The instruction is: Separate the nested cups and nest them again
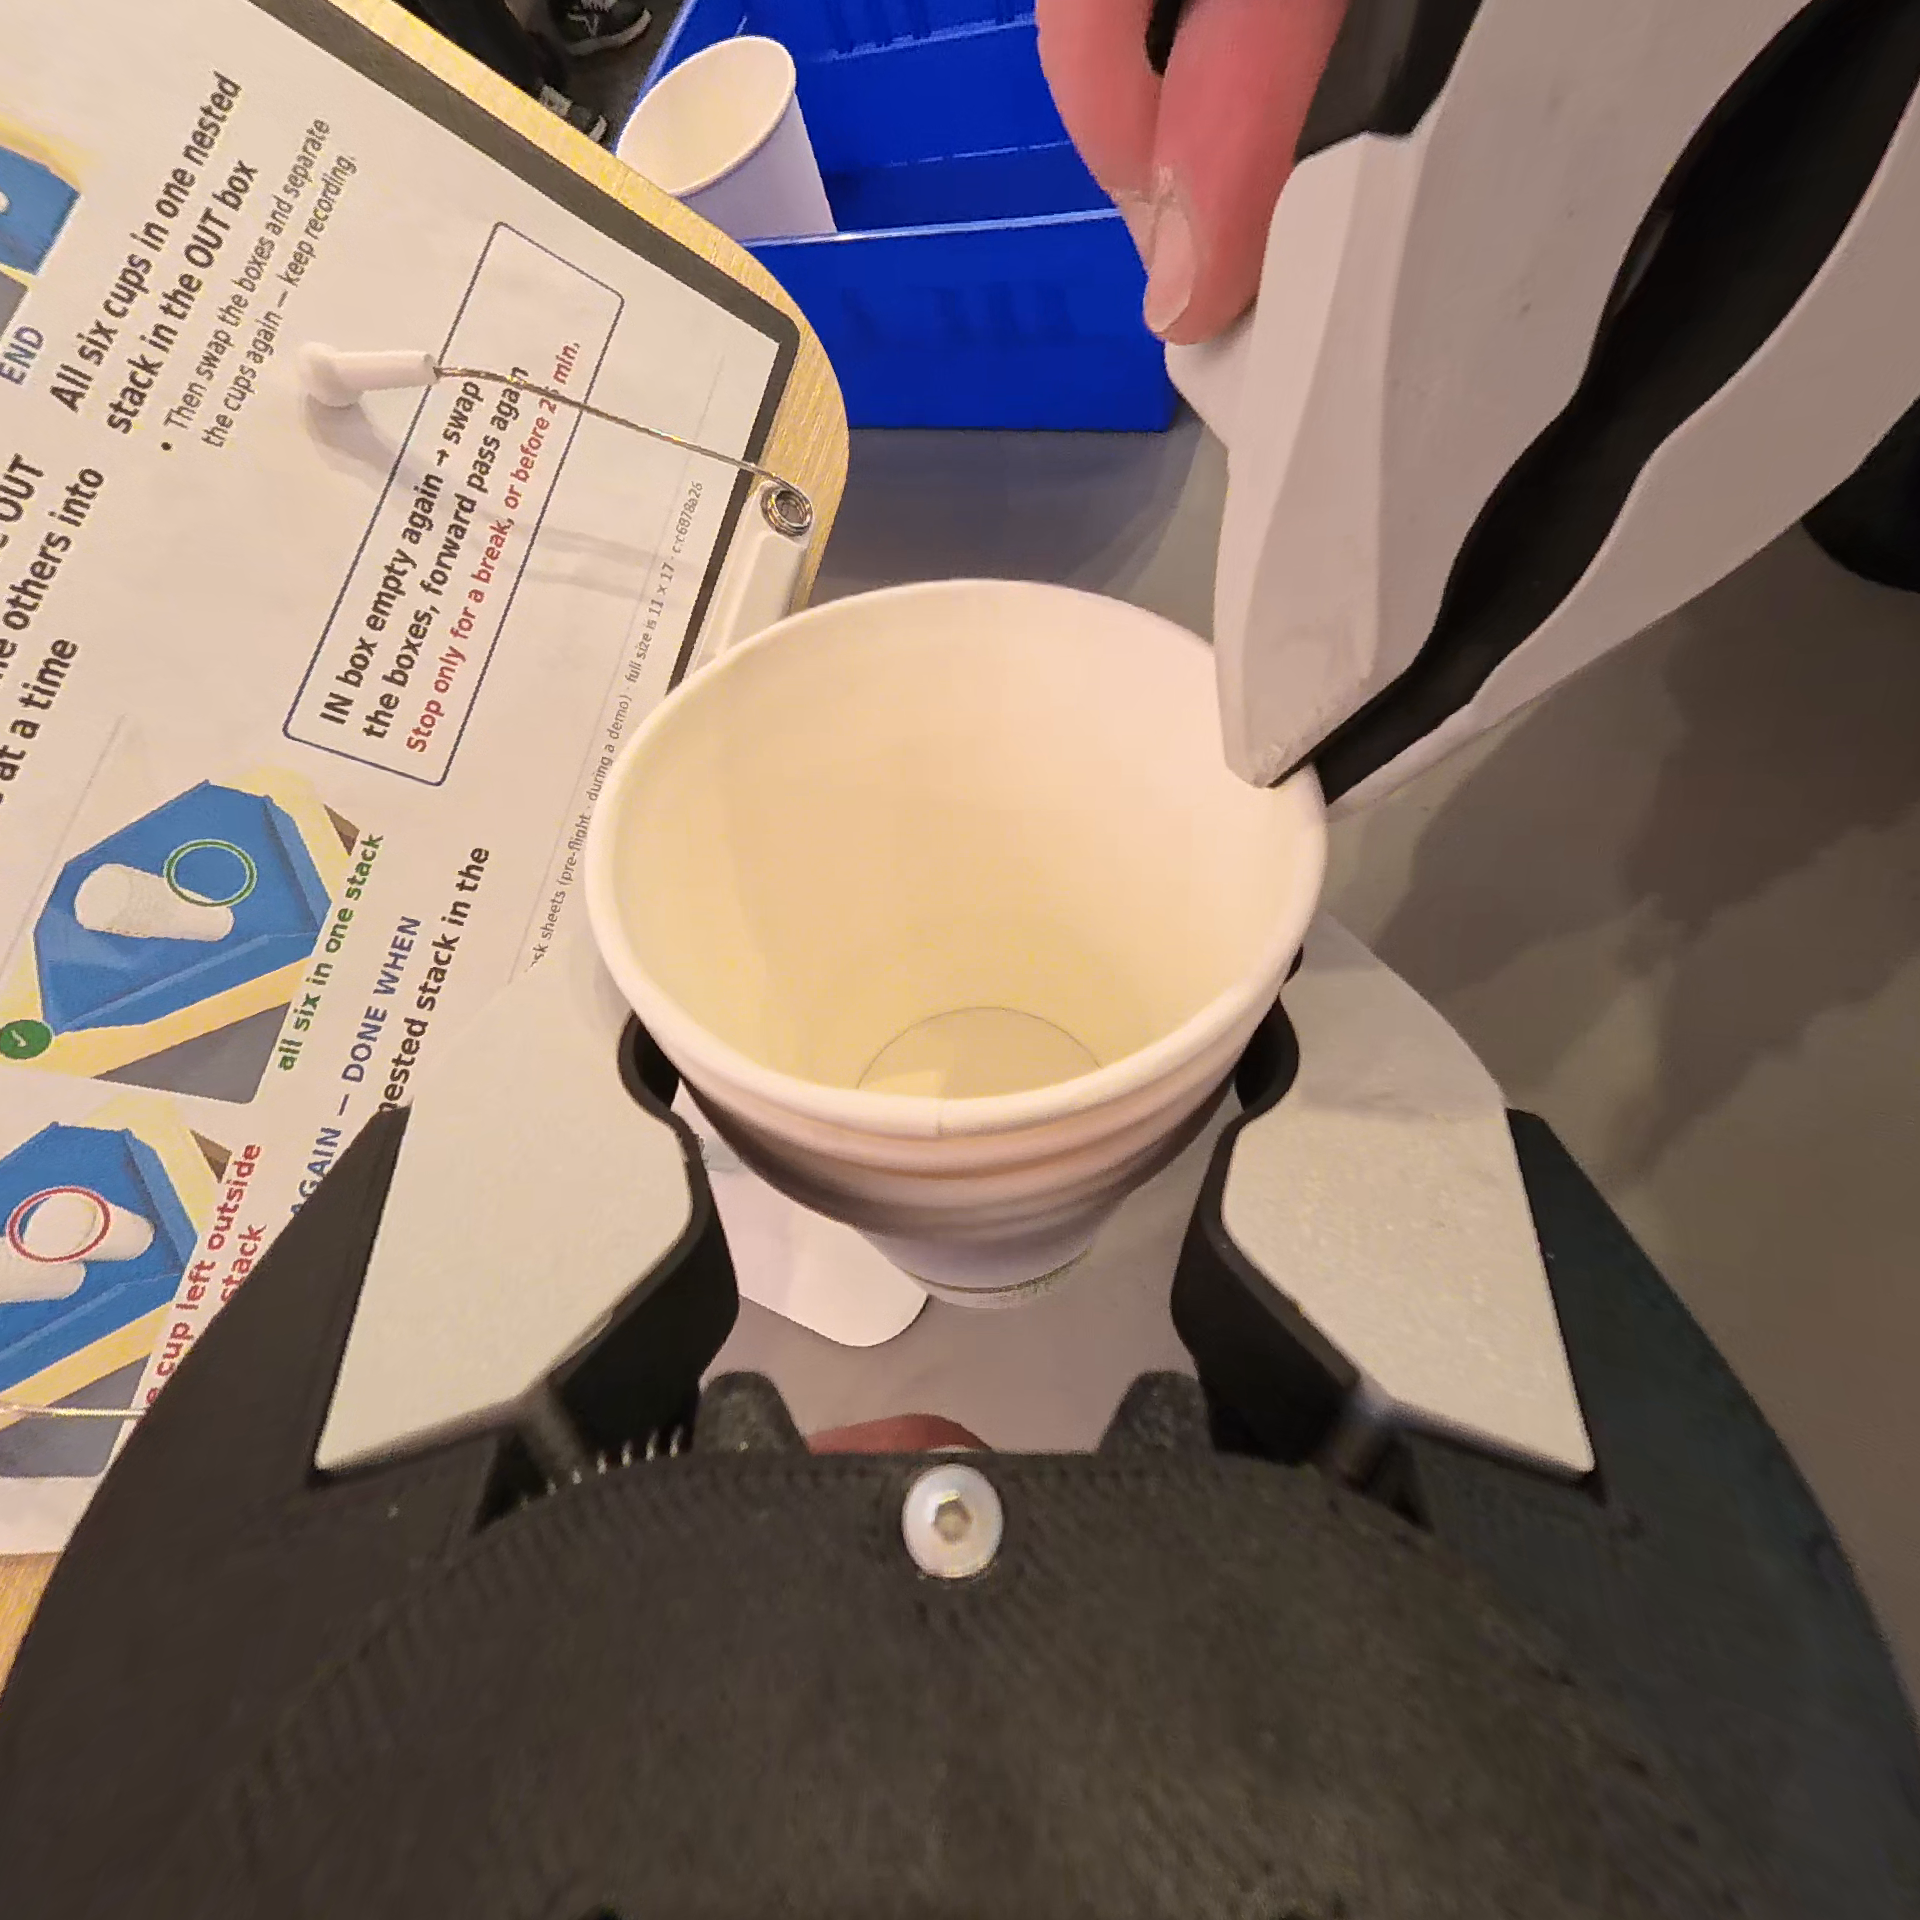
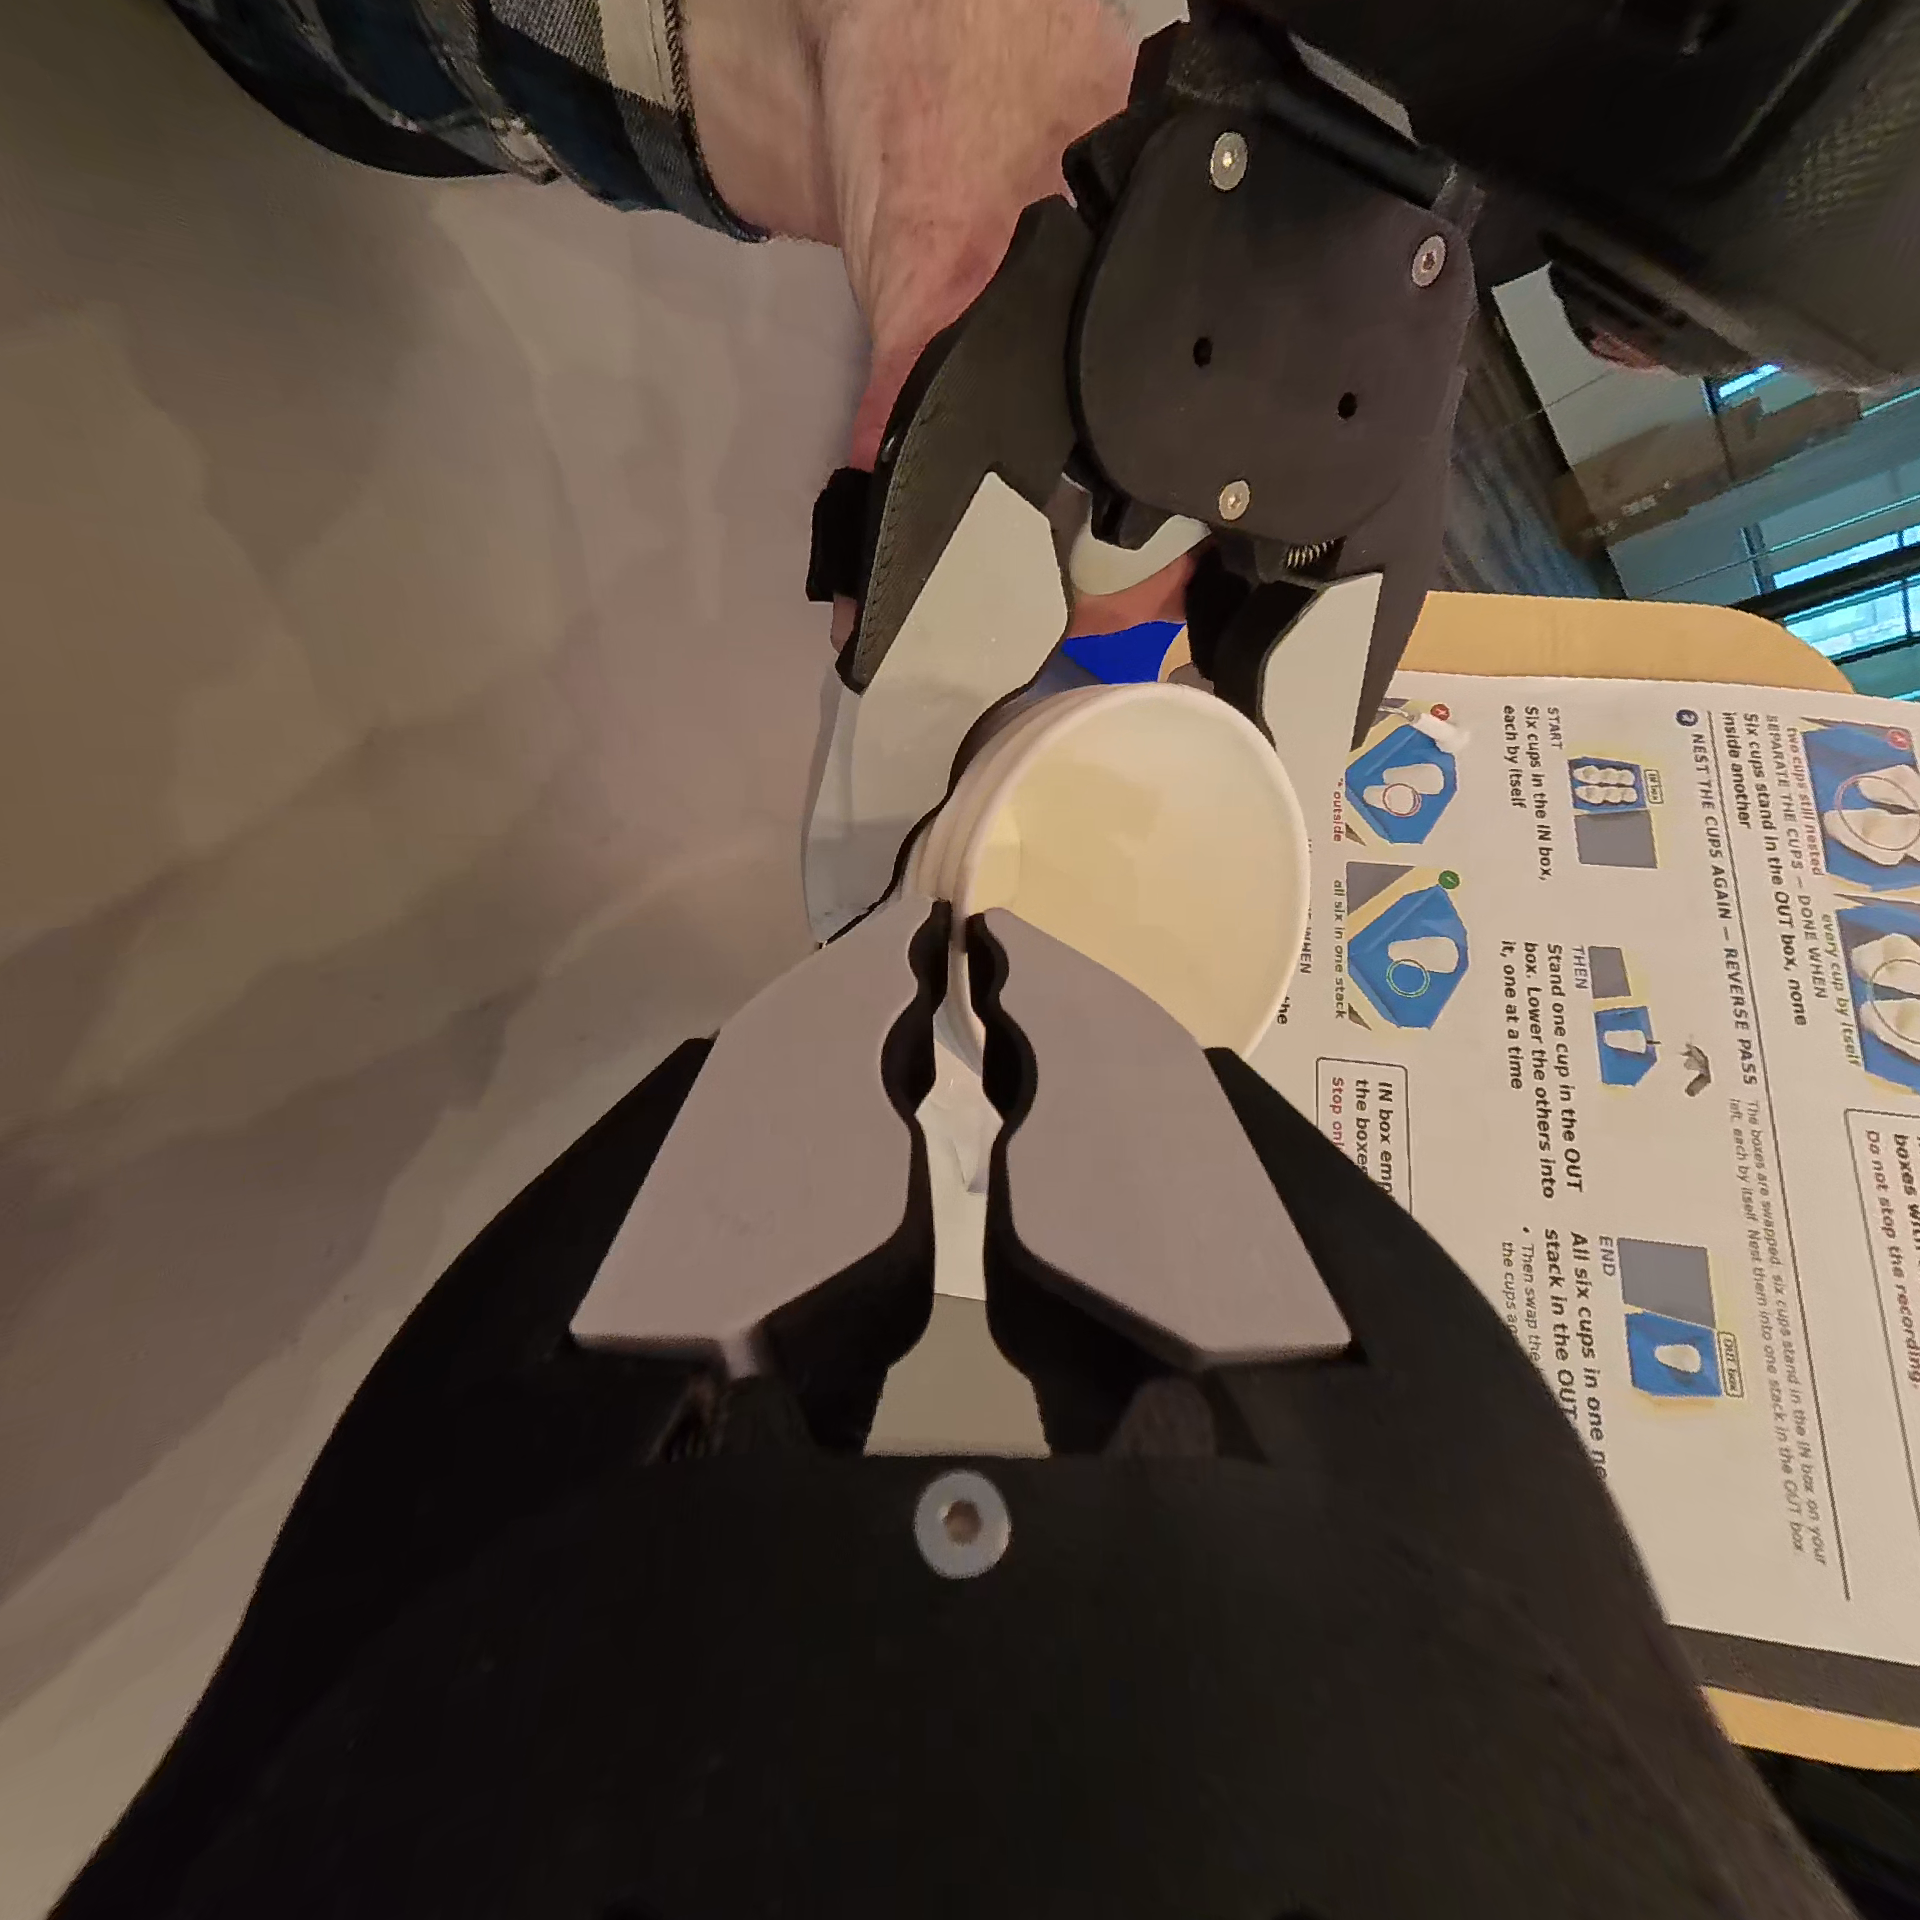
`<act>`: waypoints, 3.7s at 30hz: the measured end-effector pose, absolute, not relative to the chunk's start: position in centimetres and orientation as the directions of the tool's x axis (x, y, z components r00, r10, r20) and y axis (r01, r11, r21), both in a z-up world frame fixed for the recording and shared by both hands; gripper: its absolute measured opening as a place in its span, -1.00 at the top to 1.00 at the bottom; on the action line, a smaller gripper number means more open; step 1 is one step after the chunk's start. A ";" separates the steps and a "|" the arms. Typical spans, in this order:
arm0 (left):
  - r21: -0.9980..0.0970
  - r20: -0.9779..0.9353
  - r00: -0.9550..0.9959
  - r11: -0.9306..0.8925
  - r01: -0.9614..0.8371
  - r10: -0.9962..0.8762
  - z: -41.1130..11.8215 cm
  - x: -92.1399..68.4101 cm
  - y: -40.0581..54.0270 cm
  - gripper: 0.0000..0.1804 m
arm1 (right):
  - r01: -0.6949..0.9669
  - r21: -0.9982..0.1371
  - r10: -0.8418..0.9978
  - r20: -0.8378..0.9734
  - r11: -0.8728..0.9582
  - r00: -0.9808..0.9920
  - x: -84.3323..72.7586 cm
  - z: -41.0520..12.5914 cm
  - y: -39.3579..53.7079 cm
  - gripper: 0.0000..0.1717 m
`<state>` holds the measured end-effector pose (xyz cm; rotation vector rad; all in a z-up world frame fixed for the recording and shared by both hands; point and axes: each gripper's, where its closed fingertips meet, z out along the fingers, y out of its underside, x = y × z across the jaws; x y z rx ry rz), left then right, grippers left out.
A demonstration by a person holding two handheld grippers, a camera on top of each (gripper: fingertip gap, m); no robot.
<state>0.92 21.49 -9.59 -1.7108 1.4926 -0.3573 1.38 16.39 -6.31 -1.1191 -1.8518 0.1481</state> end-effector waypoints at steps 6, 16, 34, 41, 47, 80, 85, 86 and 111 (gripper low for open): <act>-0.727 -0.290 0.254 0.039 -0.685 -0.923 -9.5 0.9 21.4 -0.19 | 0.615 -0.524 0.731 0.670 0.589 -0.128 1.6 -5.3 16.2 0.96; -0.724 -0.298 0.260 0.040 -0.689 -0.918 -9.7 1.0 21.6 -0.18 | 0.568 -0.567 0.705 0.709 0.597 -0.033 3.0 -1.9 16.4 0.97; -0.742 -0.283 0.265 0.035 -0.670 -0.922 -9.6 1.1 21.8 -0.19 | 0.605 -0.605 0.473 0.792 0.518 0.386 14.3 7.8 19.6 0.96; -0.743 -0.285 0.261 0.041 -0.668 -0.922 -9.4 1.3 21.6 -0.18 | 0.833 -0.538 0.177 0.839 0.133 0.514 26.7 6.9 27.1 0.96; -0.746 -0.291 0.260 0.048 -0.665 -0.921 -9.1 1.2 21.4 -0.18 | 0.831 -0.536 0.148 0.819 -0.148 0.555 34.8 1.2 33.7 0.96; -0.740 -0.280 0.254 0.039 -0.672 -0.926 -9.5 1.0 21.6 -0.18 | 0.792 -0.327 0.456 0.678 -0.516 0.577 41.5 -15.8 42.1 0.96; -0.739 -0.276 0.253 0.037 -0.672 -0.927 -9.6 1.0 21.7 -0.18 | 0.783 -0.331 0.451 0.672 -0.526 0.587 41.6 -16.3 42.3 0.85; -0.740 -0.275 0.254 0.036 -0.672 -0.927 -9.7 1.0 21.7 -0.18 | 0.783 -0.332 0.449 0.673 -0.526 0.587 41.6 -16.2 42.3 0.82; -0.784 -0.185 0.220 0.009 -0.621 -0.958 -8.8 0.8 20.8 -0.18 | 0.624 -0.505 0.764 0.596 0.596 -0.248 3.0 -5.9 16.7 0.62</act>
